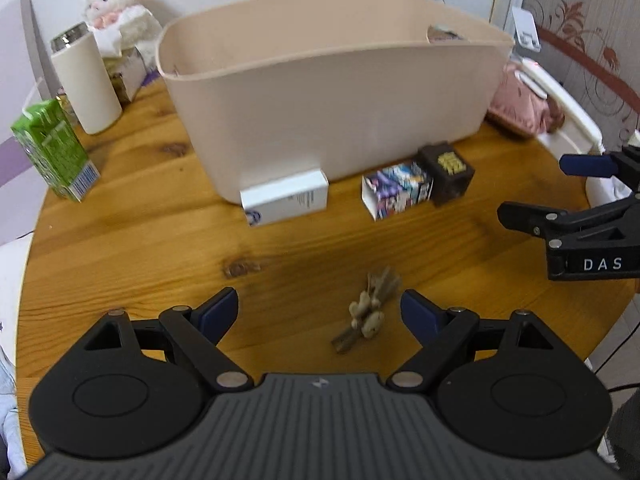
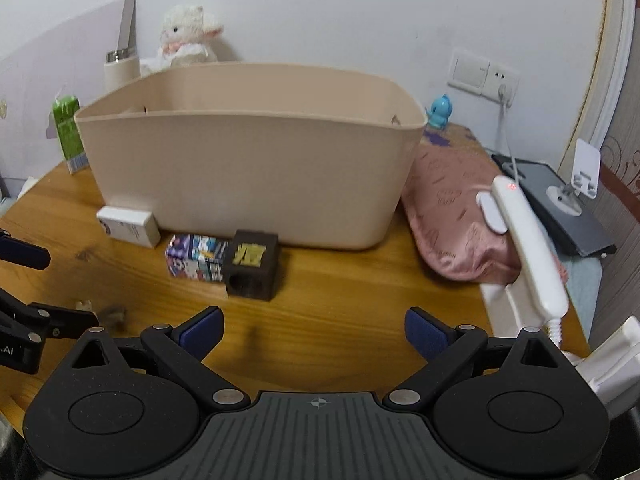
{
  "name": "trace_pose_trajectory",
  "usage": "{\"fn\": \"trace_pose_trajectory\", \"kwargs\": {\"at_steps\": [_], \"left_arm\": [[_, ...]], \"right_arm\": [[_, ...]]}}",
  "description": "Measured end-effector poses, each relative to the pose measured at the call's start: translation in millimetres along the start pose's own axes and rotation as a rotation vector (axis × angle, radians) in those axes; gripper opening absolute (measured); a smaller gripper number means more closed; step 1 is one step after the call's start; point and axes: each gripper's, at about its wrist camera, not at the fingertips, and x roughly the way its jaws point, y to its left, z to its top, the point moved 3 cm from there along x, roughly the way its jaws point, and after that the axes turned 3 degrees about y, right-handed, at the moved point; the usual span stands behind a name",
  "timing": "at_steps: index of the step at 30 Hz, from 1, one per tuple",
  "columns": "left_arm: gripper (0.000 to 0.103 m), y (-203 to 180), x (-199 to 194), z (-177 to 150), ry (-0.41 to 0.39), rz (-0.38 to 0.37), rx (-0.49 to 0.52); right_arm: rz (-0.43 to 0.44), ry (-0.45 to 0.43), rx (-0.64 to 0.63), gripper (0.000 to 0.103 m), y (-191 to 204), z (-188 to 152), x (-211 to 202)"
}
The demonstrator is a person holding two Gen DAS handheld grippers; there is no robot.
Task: Organize objects
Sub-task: 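Grasp the beige figurine with the left tool while the right tool grasps the black cube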
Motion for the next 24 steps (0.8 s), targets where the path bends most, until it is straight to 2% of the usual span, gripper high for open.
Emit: {"fn": "trace_pose_trajectory", "kwargs": {"at_steps": [4,12,14,16,18,21,24], "left_arm": [[0.088,-0.6,10.3,-5.3,0.032,-0.016,0.014],[0.058,-2.9,11.9,-3.1,0.004,-0.077,0.067],[0.055,-2.7,13.1,-0.8,-0.009,-0.085,0.074],[0.049,-1.0,15.0,2.9,-0.021,-0.087,0.074],[0.038,0.8,17.2,7.4,-0.024,-0.087,0.069],[0.026,5.7,20.2,13.1,-0.026,-0.090,0.055],[0.024,9.0,22.8,16.4,-0.029,-0.103,0.042]], "right_arm": [[0.009,0.024,-0.002,0.099,0.4,-3.1,9.0],[0.026,0.015,-0.004,0.098,7.8,6.3,22.6],[0.018,0.009,-0.017,0.097,12.3,9.6,26.4],[0.010,0.008,-0.035,0.092,15.6,12.3,31.6],[-0.001,0.012,-0.054,0.088,18.7,13.8,35.9],[-0.013,0.018,-0.071,0.087,21.3,15.1,42.4],[-0.012,0.024,-0.055,0.087,20.6,17.6,48.4]]}}
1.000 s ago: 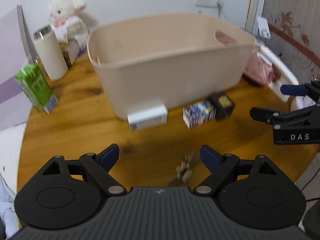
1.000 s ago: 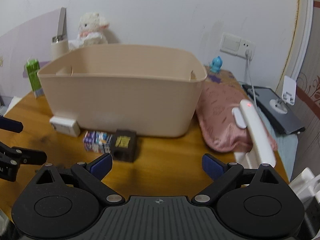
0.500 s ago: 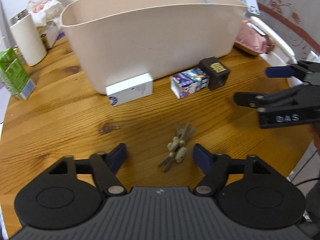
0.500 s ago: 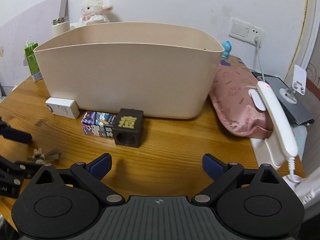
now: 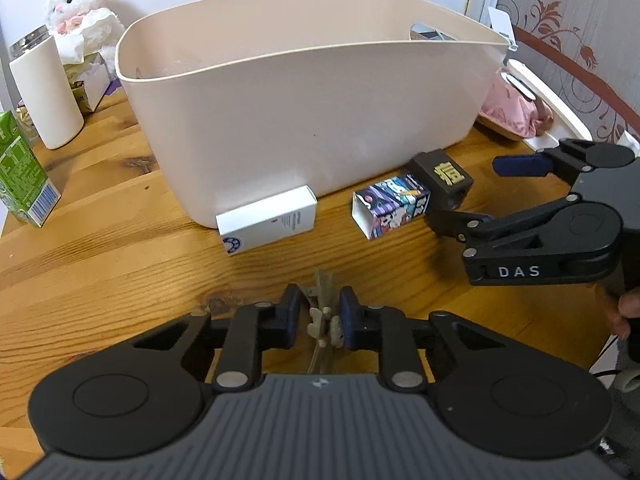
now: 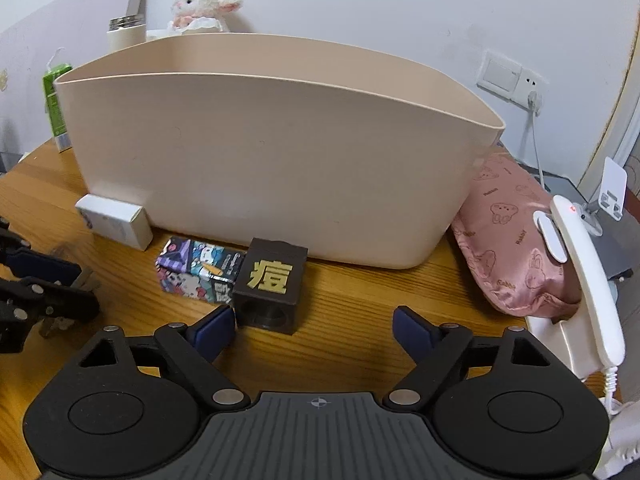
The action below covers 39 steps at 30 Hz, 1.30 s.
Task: Organize objects
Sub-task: 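Grasp the beige figurine with the left tool while the right tool grasps the black cube, then lift both items into the basket and open both tools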
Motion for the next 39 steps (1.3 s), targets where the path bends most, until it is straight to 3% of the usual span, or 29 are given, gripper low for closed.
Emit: {"fn": "trace_pose_trajectory", "kwargs": {"at_steps": [5,10,12,25,39], "left_arm": [[0.023,0.0,1.3,1.7,-0.008,0.000,0.002],[0.022,1.8,2.4,2.9,-0.017,-0.004,-0.016],[0.021,1.0,2.7,3.1,-0.021,0.002,-0.025],[0.021,-20.1,-12.9,6.5,-0.062,-0.007,-0.027],[0.021,-36.1,-61.2,30.8,-0.188,-0.009,0.013]], "right_arm": [[0.017,-0.011,0.014,0.076,6.3,4.4,5.5],[0.052,-0.025,-0.007,0.038,11.5,5.3,3.6],[0.052,-0.024,-0.006,0.029,11.5,4.4,1.6],[0.041,-0.068,0.026,0.029,4.9,-5.8,-28.7],[-0.002,-0.241,0.042,0.029,-9.7,23.2,-94.1]]}}
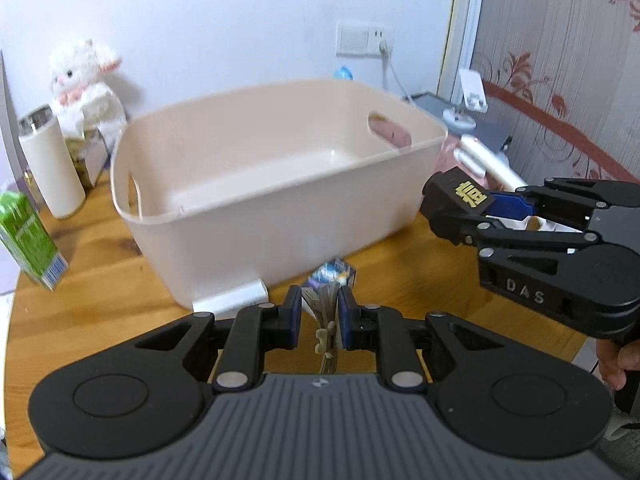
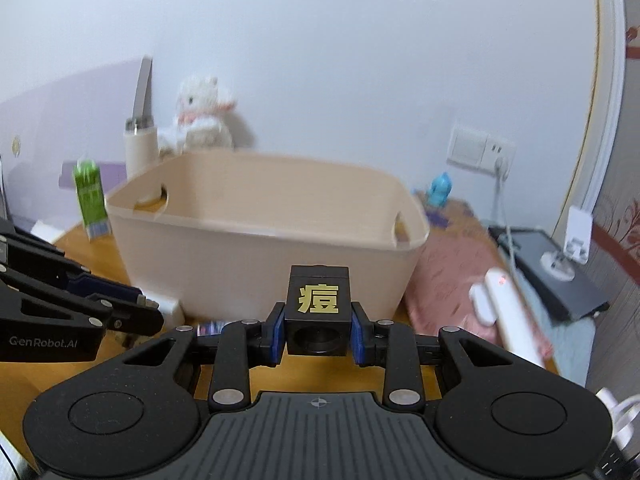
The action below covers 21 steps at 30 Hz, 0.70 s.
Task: Organize objects
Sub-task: 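Lift both items into the basket and open both tools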
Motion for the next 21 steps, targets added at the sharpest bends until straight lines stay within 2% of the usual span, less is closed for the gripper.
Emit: {"fn": "trace_pose_trajectory", "kwargs": {"at_steps": [9,15,21], "left_arm": [[0.021,8.7,-20.3,45.0,-0.103,0.043,0.007],[0.021,20.1,-6.2,77.9,-0.132,0.087,-0.008],[0.021,31.5,24.7,95.0,-0.119,0.139,-0.008]], "right_arm": [[0.009,-0.110,0.014,0.029,-5.5,42.9,-12.1],[0.009,-0.143,0.031,0.029,-9.2,63.8,2.7],[0.007,-0.128,0.063,0.029,-19.1,76.7,28.5]]}}
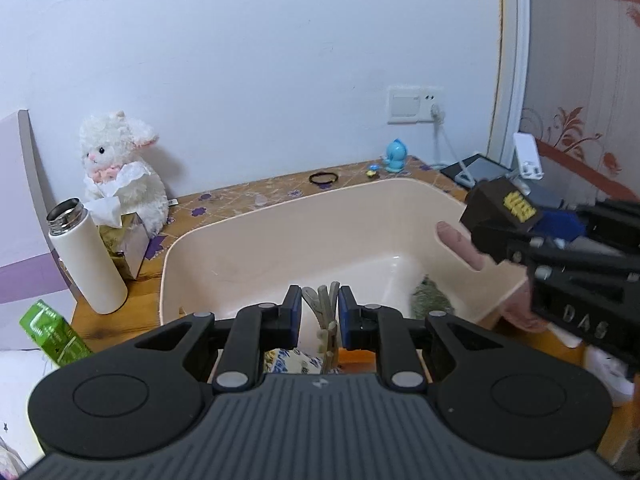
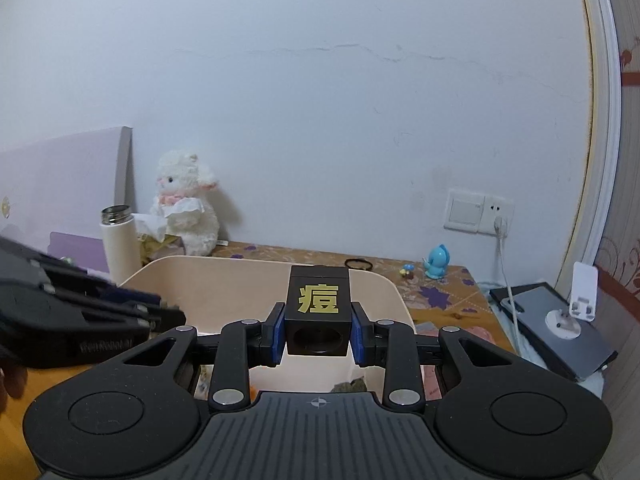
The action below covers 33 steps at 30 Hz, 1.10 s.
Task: Organize objects
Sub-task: 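Lift both items into the basket and open both tools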
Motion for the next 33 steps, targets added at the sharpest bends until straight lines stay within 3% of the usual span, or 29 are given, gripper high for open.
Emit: {"fn": "trace_pose_trajectory", "kwargs": {"at_steps": [10,16,17,19,20,21,24,33], "left_arm": [[0.021,10.5,71.1,-1.9,0.119,-0.007,-0.053],[0.022,13.6,83.2,-11.8,0.162,-0.012,-0.032],[0.027,13.3,80.8,-11.3,0.157,-0.007,-0.029],[0.049,12.0,74.0,-10.4,0.147,0.011,-0.023],[0.068,10.7,70.2,-9.6,0.136,0.019,-0.018],[0.077,10.2,65.1,-9.0,0.118,0.029,-0.014],[0.079,9.0,50.7,-7.4,0.084,0.052,-0.002],[0.090,10.8,6.9,-13.8,0.084,0.045,-0.019]], "right_arm": [[-0.007,0.132,0.005,0.029,-0.5,-16.8,56.9],[-0.023,0.202,-0.018,0.029,0.8,-27.7,72.3],[-0.025,0.207,-0.017,0.029,-0.1,-28.2,73.0],[-0.026,0.206,-0.010,0.040,-1.1,-27.3,70.9],[-0.025,0.197,-0.009,0.040,-1.2,-26.2,68.3],[-0.022,0.184,-0.008,0.043,-1.1,-25.3,64.4],[-0.021,0.155,-0.005,0.061,-1.4,-21.7,53.8],[-0.018,0.105,0.011,0.084,-1.5,-21.3,14.7]]}}
